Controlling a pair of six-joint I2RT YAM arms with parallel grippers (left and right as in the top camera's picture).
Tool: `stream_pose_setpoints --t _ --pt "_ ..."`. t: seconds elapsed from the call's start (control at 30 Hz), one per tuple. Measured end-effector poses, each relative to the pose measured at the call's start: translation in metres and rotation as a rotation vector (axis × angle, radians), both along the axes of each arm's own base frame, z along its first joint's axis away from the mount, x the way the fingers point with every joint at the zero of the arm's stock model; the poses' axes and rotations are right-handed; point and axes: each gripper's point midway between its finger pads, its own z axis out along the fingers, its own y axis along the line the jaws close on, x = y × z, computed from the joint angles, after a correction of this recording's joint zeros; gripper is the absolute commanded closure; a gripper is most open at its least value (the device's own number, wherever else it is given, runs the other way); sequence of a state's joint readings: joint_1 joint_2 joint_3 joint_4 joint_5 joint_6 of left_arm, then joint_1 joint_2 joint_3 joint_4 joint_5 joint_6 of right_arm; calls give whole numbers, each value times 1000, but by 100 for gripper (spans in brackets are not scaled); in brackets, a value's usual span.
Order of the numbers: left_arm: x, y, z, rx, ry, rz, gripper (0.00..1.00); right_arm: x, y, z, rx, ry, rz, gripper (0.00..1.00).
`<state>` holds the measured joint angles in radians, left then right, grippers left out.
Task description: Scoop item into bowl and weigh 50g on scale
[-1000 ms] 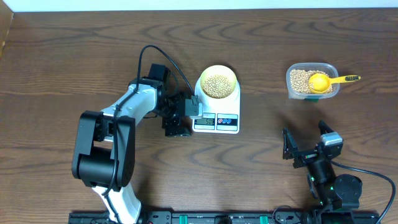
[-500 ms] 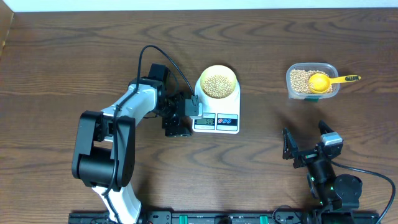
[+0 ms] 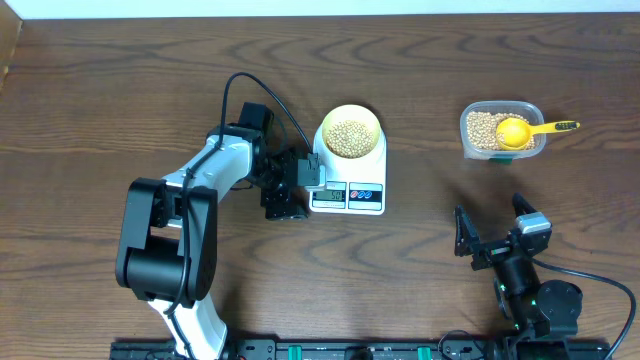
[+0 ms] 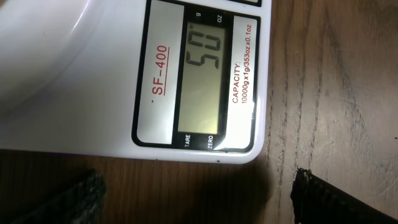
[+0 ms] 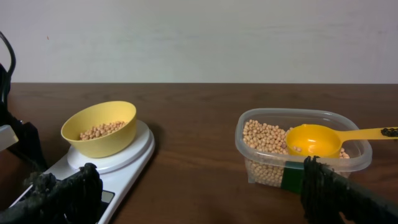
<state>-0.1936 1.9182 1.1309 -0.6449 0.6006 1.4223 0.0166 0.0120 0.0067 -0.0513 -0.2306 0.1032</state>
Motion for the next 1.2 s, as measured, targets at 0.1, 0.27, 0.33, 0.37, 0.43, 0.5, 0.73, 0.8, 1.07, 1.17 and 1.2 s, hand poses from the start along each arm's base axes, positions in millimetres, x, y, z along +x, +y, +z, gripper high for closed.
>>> stream_pose_setpoints --t 0.1,0.27,0.33,0.37,0.43,0.5,0.73,0.8,1.07,1.17,1.2 --pt "0 0 0 0 0 0 2 0 0 0 0 0 0 1" --pt "0 0 0 0 0 0 2 0 0 0 0 0 0 1" --pt "0 0 0 0 0 0 2 0 0 0 0 0 0 1" --pt "0 0 0 0 0 0 3 0 0 0 0 0 0 1" --pt "0 0 0 0 0 0 2 0 0 0 0 0 0 1" --pt "0 0 0 0 0 0 2 0 0 0 0 0 0 1" --pt "-1 -2 2 8 -9 -11 2 0 0 0 0 0 0 1" --pt "0 -5 10 6 -37 -19 2 0 0 0 0 0 0 1" --pt "17 7 109 47 -377 3 3 0 0 0 0 0 0 1" --pt "17 14 149 59 -507 24 2 0 0 0 0 0 0 1" --pt "15 17 162 67 -551 33 2 0 0 0 0 0 0 1"
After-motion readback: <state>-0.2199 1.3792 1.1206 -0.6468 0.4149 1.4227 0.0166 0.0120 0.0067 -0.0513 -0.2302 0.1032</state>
